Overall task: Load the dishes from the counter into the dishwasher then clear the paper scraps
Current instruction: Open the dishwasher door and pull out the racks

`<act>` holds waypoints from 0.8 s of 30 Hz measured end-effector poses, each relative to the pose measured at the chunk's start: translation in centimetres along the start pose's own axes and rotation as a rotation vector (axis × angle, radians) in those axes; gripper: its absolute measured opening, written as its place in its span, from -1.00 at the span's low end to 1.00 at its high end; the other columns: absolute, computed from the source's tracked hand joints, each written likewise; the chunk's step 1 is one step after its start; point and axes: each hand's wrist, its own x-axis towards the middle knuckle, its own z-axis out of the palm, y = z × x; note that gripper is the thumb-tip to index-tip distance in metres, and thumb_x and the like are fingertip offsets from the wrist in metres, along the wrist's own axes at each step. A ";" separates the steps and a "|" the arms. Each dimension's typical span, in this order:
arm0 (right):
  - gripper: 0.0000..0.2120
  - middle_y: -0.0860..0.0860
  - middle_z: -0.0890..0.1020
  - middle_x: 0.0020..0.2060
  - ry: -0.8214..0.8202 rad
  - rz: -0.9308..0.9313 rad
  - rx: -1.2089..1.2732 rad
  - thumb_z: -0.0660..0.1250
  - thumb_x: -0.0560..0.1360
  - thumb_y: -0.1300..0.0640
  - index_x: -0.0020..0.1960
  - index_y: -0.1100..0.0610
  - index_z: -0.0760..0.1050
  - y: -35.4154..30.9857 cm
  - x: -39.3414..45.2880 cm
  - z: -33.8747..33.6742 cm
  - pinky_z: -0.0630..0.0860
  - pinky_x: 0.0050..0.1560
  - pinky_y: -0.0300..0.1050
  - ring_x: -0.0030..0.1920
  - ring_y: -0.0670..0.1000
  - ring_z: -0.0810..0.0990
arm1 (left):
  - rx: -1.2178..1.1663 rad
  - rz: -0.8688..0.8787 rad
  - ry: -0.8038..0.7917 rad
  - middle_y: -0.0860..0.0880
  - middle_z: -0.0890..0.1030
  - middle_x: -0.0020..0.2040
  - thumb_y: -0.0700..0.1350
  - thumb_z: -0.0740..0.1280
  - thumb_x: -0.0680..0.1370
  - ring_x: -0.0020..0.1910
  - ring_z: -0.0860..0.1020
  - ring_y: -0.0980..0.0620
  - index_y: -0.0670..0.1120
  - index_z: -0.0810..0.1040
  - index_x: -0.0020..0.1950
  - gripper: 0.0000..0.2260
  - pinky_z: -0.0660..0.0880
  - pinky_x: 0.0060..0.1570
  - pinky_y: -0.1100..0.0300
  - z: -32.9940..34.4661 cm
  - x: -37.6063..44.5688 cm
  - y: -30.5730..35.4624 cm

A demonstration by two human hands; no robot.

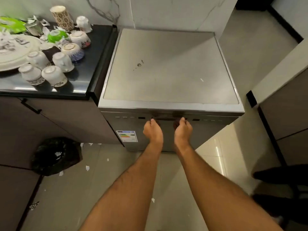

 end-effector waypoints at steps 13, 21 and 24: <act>-0.63 0.14 0.65 0.15 -0.093 0.322 0.727 0.27 0.66 -0.05 0.30 0.20 0.56 -0.7 2.7 -0.1 0.50 0.35 -0.02 0.19 0.11 0.62 | -0.722 -0.334 -0.162 -0.21 0.63 0.14 -0.04 0.24 0.69 0.22 0.58 -0.16 -0.17 0.57 0.19 -0.76 0.48 0.33 -0.05 2.0 1.4 1.3; -0.50 0.18 0.65 0.22 -0.128 0.210 0.619 0.38 0.59 -0.09 0.35 0.26 0.49 -0.2 2.7 0.3 0.59 0.23 -0.06 0.24 0.11 0.62 | -0.603 -0.263 -0.211 -0.16 0.63 0.17 0.15 0.27 0.64 0.18 0.58 -0.08 -0.10 0.51 0.05 -0.70 0.49 0.29 -0.01 2.3 1.9 1.1; -0.44 0.20 0.64 0.23 -0.091 0.204 0.566 0.39 0.57 -0.11 0.38 0.27 0.42 -0.1 2.9 0.5 0.65 0.08 -0.11 0.20 0.10 0.65 | -0.615 -0.287 -0.213 -0.15 0.61 0.17 0.14 0.30 0.63 0.19 0.57 -0.09 -0.10 0.48 0.24 -0.65 0.48 0.31 -0.11 2.6 2.2 0.9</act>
